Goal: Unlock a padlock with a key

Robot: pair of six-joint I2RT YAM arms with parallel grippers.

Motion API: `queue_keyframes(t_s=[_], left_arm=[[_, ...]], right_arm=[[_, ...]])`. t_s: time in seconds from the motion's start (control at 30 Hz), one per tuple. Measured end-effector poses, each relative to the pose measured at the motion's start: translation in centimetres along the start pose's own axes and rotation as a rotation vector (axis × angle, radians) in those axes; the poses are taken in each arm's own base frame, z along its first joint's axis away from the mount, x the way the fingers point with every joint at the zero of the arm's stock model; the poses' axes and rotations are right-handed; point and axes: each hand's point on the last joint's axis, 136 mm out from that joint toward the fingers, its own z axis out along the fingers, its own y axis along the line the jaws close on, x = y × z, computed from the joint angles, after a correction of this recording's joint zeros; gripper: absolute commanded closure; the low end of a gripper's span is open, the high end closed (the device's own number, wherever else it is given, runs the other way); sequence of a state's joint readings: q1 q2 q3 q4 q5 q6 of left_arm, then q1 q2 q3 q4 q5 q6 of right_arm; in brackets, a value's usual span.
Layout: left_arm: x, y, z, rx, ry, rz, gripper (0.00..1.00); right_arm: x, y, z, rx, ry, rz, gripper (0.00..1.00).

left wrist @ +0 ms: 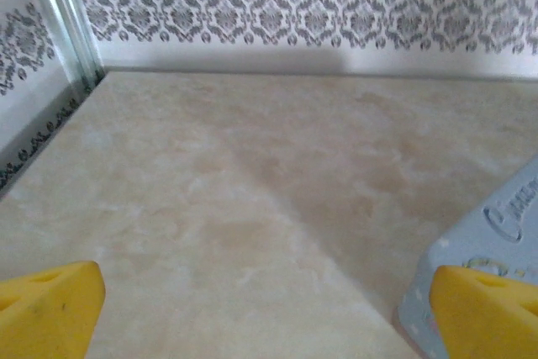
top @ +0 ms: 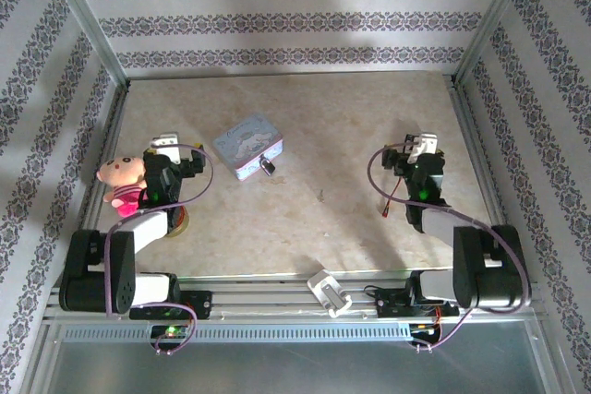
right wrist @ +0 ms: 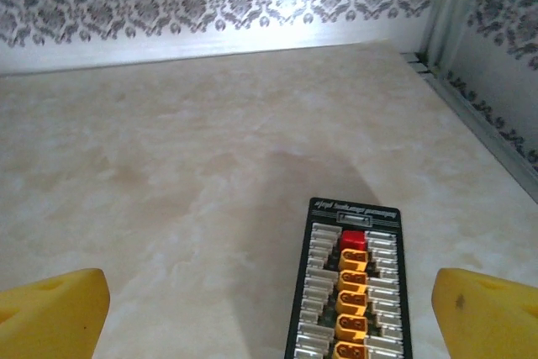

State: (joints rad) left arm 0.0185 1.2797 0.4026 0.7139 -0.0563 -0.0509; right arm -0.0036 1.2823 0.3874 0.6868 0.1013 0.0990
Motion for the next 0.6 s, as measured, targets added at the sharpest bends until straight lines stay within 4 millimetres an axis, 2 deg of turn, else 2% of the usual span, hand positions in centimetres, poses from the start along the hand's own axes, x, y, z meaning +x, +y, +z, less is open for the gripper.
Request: queue_keyframes(t_s=[0.13,0.23,0.3,0.37,0.47,0.6], left_arm=[[-2.6,0.1,-1.3,-0.002,-0.043,-0.080,0.01],[-3.9,-0.1,-2.3,0.012,-0.076,-0.179,0.01],[-4.2,-0.4,-2.7,0.027,-0.082,-0.242,0.01],[-3.7,-1.2,-3.0,0.049,-0.062,-0.299,0.01],[-2.3,-3.6,-3.6,0.107,-0.011,-0.351,0.01],[-0.4,-9.0,-5.0,0.231,0.069,-0.353,0.01]], right_arm=[[-2.6,0.1,-1.7,0.025,-0.012,0.046,0.02],[-3.4,1.0,-3.0,0.026,0.005,0.067,0.03],[-3.2,1.8,-3.7,0.020,0.044,0.079,0.10],[-2.3,2.8,-4.4,0.007,0.108,0.087,0.22],[-0.6,4.6,-5.3,-0.017,0.216,0.091,0.35],[1.8,7.4,-6.9,-0.063,0.341,0.094,0.38]])
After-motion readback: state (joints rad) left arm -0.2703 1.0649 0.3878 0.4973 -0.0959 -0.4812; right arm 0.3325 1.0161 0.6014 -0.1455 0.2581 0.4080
